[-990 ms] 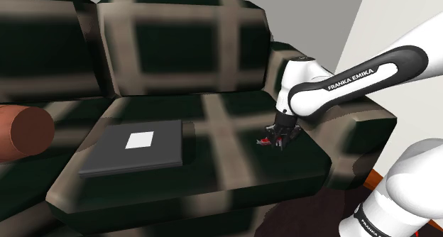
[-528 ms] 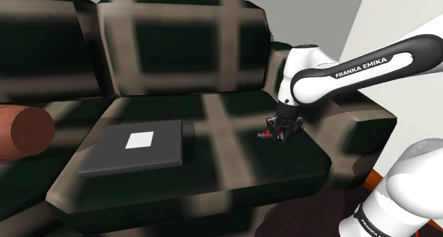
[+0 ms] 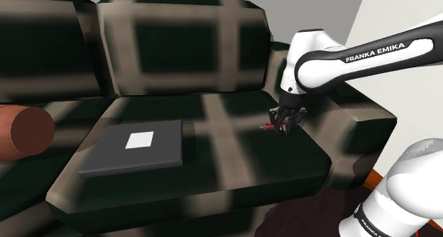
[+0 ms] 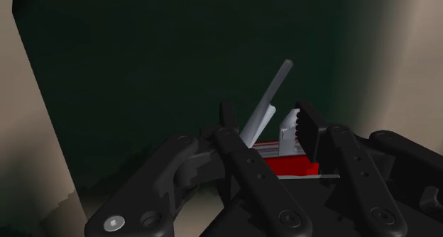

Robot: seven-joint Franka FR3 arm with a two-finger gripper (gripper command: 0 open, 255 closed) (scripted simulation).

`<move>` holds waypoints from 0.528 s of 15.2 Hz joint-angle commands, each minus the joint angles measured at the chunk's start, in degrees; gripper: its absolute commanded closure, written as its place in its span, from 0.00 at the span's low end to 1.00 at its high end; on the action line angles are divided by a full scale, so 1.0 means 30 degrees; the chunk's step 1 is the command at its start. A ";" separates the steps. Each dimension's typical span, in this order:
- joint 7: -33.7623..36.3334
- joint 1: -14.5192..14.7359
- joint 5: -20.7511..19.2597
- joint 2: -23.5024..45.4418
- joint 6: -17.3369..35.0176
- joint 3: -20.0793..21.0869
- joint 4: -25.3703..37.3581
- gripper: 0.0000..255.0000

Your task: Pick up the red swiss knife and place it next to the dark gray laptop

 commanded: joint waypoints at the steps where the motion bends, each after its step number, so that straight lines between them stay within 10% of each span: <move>1: -0.0030 -0.0021 -0.0043 -0.0240 -0.0619 -0.0073 0.0370 1.00; 8: 0.0986 -0.0182 -0.0313 0.3754 -0.0234 0.0757 0.4008 1.00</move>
